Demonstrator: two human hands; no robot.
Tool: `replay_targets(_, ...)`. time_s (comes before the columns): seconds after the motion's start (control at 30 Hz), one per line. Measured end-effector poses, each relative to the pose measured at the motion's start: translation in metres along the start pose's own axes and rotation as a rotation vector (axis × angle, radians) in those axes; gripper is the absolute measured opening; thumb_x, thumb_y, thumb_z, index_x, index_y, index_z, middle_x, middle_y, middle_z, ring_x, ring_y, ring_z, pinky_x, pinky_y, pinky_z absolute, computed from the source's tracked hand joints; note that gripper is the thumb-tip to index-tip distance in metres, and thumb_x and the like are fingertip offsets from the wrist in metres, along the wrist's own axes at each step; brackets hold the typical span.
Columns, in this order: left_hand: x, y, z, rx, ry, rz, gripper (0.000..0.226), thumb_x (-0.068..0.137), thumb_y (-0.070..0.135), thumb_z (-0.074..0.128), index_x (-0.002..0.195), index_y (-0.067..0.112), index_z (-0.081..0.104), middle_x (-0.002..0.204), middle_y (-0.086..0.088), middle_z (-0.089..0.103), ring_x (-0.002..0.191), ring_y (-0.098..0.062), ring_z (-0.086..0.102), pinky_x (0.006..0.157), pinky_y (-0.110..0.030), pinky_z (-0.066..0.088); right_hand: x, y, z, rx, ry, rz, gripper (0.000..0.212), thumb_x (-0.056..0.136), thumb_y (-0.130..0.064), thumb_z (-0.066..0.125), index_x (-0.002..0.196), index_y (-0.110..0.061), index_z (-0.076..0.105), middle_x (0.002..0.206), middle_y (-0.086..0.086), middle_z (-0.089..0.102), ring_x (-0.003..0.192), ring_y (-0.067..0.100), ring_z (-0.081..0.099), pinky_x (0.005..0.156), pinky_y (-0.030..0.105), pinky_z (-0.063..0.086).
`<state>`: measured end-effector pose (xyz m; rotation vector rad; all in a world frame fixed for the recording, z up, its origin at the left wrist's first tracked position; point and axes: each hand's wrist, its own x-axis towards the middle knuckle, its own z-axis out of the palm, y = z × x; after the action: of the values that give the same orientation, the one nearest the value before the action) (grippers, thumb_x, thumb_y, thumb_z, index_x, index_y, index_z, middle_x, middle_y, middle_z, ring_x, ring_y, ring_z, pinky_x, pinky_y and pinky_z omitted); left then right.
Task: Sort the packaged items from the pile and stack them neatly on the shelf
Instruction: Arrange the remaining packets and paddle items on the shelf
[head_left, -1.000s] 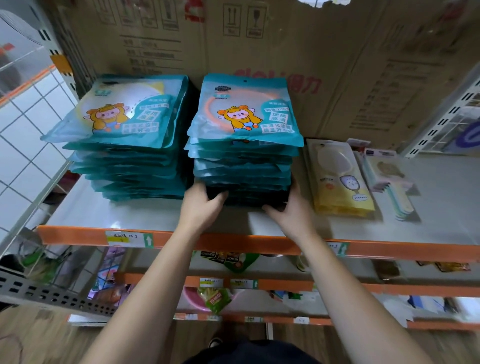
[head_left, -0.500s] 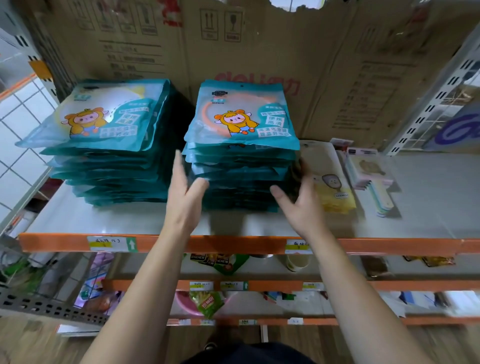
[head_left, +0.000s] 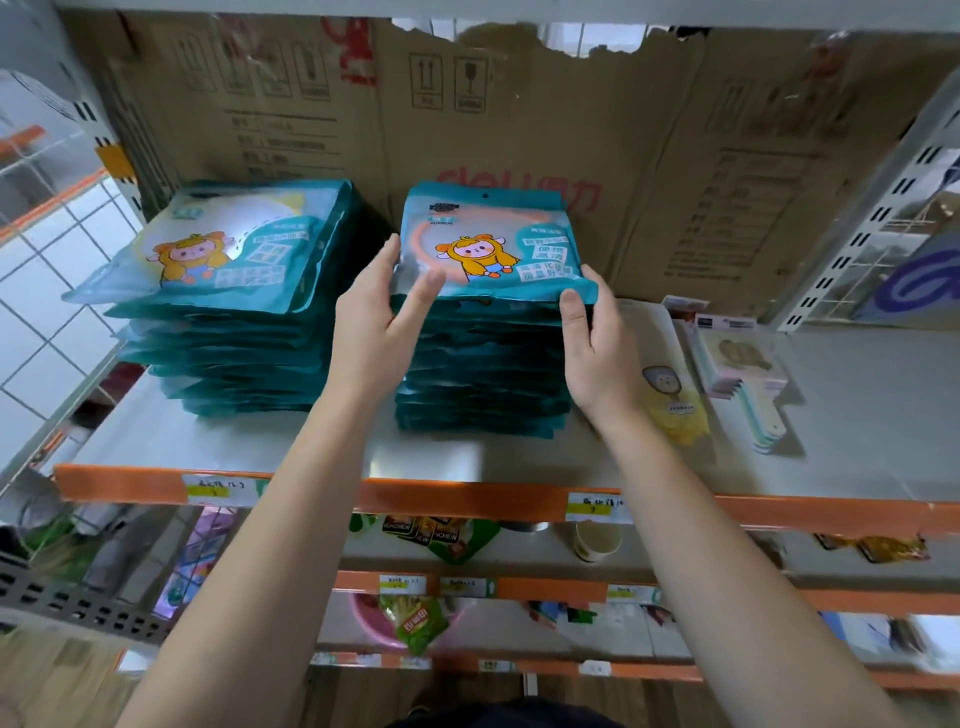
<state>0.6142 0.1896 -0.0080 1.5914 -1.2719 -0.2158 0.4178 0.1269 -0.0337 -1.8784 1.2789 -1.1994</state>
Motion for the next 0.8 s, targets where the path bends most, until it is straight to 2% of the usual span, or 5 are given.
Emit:
replay_targets(0.13, 0.004, 0.000, 0.004, 0.053, 0.019, 0.008, 0.062, 0.099, 0.041, 0.052, 0.149, 0.009, 0.038, 0.151, -0.003, 0.044, 0.138, -0.012, 0.040, 0.103, -0.009, 0.026, 0.002, 0.000, -0.003, 0.017, -0.048, 0.016, 0.057, 0.103, -0.041, 0.036, 0.152, -0.015, 0.027, 0.134, -0.011, 0.047, 0.113, -0.003, 0.042, 0.078, -0.006, 0.031)
replay_targets(0.27, -0.004, -0.007, 0.001, 0.030, 0.019, -0.017, 0.071, 0.097, 0.046, 0.053, 0.154, 0.011, 0.027, 0.157, -0.003, 0.034, 0.143, -0.013, 0.032, 0.112, -0.019, 0.025, -0.021, 0.026, 0.001, -0.052, -0.117, -0.008, 0.077, 0.090, -0.071, 0.031, 0.142, -0.014, 0.042, 0.132, 0.001, 0.059, 0.118, 0.016, 0.057, 0.087, 0.010, 0.044)
replay_targets(0.43, -0.013, -0.011, 0.001, 0.108, -0.037, -0.056, 0.074, 0.096, 0.049, 0.050, 0.154, 0.011, 0.025, 0.158, -0.004, 0.033, 0.145, -0.018, 0.031, 0.115, -0.030, 0.026, -0.053, 0.059, 0.011, -0.139, -0.285, 0.016, 0.076, 0.090, -0.057, 0.045, 0.151, -0.015, 0.027, 0.147, 0.004, 0.046, 0.133, 0.020, 0.046, 0.108, 0.037, 0.042)
replay_targets(0.63, -0.007, -0.010, 0.004, 0.150, -0.022, -0.072, 0.069, 0.098, 0.048, 0.050, 0.152, 0.010, 0.030, 0.142, -0.013, 0.054, 0.119, -0.030, 0.056, 0.100, -0.033, 0.040, -0.050, 0.066, 0.017, -0.188, -0.237, 0.042, 0.060, 0.097, -0.029, 0.054, 0.150, -0.015, 0.031, 0.144, 0.007, 0.050, 0.127, 0.024, 0.053, 0.103, 0.039, 0.047)
replay_targets(0.8, -0.007, -0.009, 0.001, 0.171, -0.015, -0.057, 0.069, 0.099, 0.041, 0.051, 0.154, 0.008, 0.025, 0.155, -0.009, 0.038, 0.142, -0.024, 0.036, 0.110, -0.027, 0.028, -0.064, 0.060, 0.020, -0.139, -0.056, 0.063, 0.083, 0.092, -0.061, 0.044, 0.153, -0.013, 0.015, 0.156, 0.014, 0.030, 0.142, 0.030, 0.034, 0.114, 0.041, 0.036)
